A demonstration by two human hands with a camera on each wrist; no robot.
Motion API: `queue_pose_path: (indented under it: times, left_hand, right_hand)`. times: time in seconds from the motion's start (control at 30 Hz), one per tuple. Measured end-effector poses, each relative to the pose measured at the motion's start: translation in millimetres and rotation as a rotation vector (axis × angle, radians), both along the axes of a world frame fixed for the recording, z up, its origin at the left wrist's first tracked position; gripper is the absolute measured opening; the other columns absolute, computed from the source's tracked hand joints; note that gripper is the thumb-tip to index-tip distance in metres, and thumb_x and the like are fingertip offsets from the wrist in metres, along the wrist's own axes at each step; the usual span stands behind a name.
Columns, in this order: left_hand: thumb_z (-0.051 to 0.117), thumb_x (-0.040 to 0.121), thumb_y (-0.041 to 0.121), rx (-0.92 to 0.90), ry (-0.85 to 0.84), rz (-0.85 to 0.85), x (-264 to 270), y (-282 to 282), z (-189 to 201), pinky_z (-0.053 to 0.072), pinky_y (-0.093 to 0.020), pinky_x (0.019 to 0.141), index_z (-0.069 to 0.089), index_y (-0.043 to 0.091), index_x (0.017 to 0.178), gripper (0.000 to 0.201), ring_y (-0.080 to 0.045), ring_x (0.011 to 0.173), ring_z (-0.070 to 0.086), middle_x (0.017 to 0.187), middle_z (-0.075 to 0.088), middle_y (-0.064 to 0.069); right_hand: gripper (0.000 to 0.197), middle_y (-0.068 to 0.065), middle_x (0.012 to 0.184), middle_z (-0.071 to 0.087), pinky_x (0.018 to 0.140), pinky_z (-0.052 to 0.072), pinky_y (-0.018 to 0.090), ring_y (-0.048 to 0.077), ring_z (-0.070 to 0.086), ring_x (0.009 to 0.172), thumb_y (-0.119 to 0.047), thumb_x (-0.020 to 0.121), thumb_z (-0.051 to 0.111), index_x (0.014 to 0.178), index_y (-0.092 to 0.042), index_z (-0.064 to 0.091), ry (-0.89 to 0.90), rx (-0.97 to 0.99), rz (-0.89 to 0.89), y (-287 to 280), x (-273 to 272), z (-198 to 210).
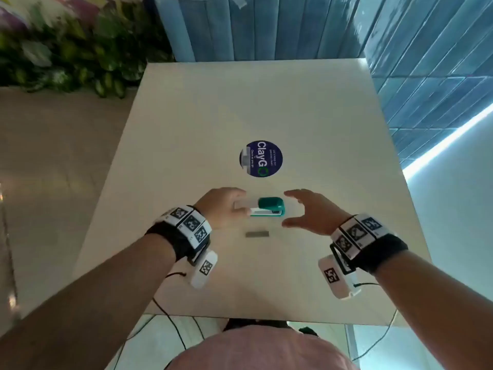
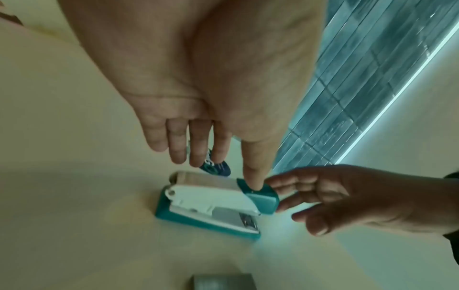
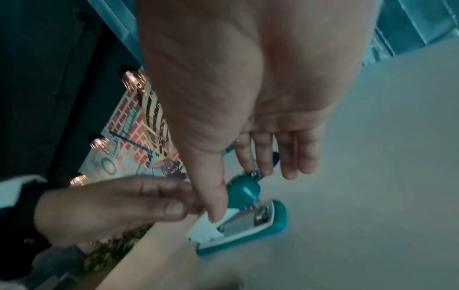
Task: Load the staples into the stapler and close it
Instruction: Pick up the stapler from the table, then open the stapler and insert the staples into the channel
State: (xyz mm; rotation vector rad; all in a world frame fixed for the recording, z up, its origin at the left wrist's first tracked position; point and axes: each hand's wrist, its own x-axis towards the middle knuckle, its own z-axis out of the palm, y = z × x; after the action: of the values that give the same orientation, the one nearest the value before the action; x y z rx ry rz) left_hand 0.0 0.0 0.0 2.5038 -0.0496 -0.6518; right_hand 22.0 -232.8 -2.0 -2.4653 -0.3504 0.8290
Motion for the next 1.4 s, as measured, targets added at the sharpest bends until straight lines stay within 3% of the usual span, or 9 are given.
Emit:
queue_pose_path:
  times: [0.17,0.3,0.5,0.7,0.9,1.03,1.13,1.2,1.4]
  left_hand:
    - [0.075,0.072,0.034,-0.047,-0.020,-0.012,17,-29,-25,0.041,-0.037,0.105,0.046,0.017,0.132,0.068,-0.023,0.124,0.051,0.136,0.054,-0.007]
    - [0.077,0.066,0.024,-0.079,-0.111,0.031,14,-49,-43,0.048,-0.032,0.085,0.060,0.017,0.110,0.048,-0.025,0.099,0.061,0.107,0.066,-0.007]
    - [0.075,0.066,0.016,-0.163,-0.128,0.110,16,-54,-48,0.050,-0.042,0.086,0.067,0.015,0.098,0.032,-0.029,0.093,0.061,0.098,0.068,-0.011]
    - [0.077,0.066,0.012,-0.361,-0.031,0.215,23,-42,-40,0.048,-0.026,0.083,0.064,0.015,0.099,0.036,-0.020,0.094,0.062,0.100,0.068,-0.004]
    - [0.067,0.057,0.019,-0.497,-0.098,0.293,17,-22,-28,0.042,-0.023,0.068,0.058,0.017,0.077,0.022,-0.010,0.068,0.052,0.069,0.059,0.006]
    - [0.072,0.069,0.017,-0.521,-0.166,0.364,12,9,-18,0.046,-0.027,0.066,0.063,0.009,0.075,0.014,-0.020,0.068,0.059,0.072,0.066,-0.012]
    - [0.069,0.074,0.011,-0.496,-0.228,0.481,6,36,-21,0.046,-0.012,0.063,0.071,0.013,0.077,0.004,-0.005,0.067,0.061,0.069,0.070,0.006]
    - [0.070,0.075,0.011,-0.455,-0.241,0.582,0,54,-32,0.047,-0.013,0.066,0.073,0.016,0.080,0.008,0.000,0.067,0.061,0.073,0.071,0.010]
    - [0.075,0.074,0.024,-0.271,-0.170,0.649,-19,75,-62,0.045,-0.019,0.077,0.067,0.018,0.098,0.026,-0.009,0.086,0.063,0.093,0.069,0.004]
  right_hand:
    - [0.075,0.008,0.135,0.049,0.109,0.036,0.040,0.025,0.047,0.123,-0.019,0.068,0.079,0.132,-0.015,0.040,-0.033,0.056,-0.005,24,11,-22]
    - [0.057,0.010,0.115,0.059,0.092,0.040,0.031,0.026,0.054,0.106,-0.020,0.065,0.079,0.116,-0.015,0.054,-0.106,-0.001,-0.006,31,16,-37]
    - [0.035,0.013,0.104,0.061,0.082,0.039,0.029,0.028,0.056,0.097,-0.020,0.072,0.075,0.103,-0.012,0.063,-0.134,0.009,-0.017,30,17,-44]
    - [0.031,0.011,0.101,0.060,0.078,0.037,0.028,0.025,0.054,0.093,-0.020,0.073,0.074,0.100,-0.012,0.063,-0.108,0.003,-0.033,27,21,-51]
    - [0.032,0.004,0.100,0.059,0.081,0.037,0.025,0.015,0.047,0.088,-0.016,0.073,0.073,0.104,-0.017,0.065,-0.116,0.043,-0.062,28,21,-49]
    - [0.030,0.007,0.102,0.060,0.081,0.039,0.026,0.016,0.049,0.087,-0.014,0.073,0.073,0.101,-0.016,0.066,-0.099,0.054,-0.057,28,21,-49]
    - [0.029,0.008,0.102,0.060,0.082,0.039,0.026,0.018,0.051,0.089,-0.014,0.073,0.073,0.101,-0.016,0.066,-0.104,0.052,-0.070,28,19,-49]
    - [0.029,0.007,0.103,0.059,0.083,0.039,0.026,0.019,0.052,0.092,-0.014,0.074,0.073,0.102,-0.017,0.065,-0.100,0.050,-0.072,28,18,-49]
    - [0.033,0.008,0.105,0.059,0.088,0.042,0.030,0.023,0.054,0.098,-0.015,0.074,0.073,0.105,-0.017,0.064,-0.093,0.041,-0.079,27,17,-50]
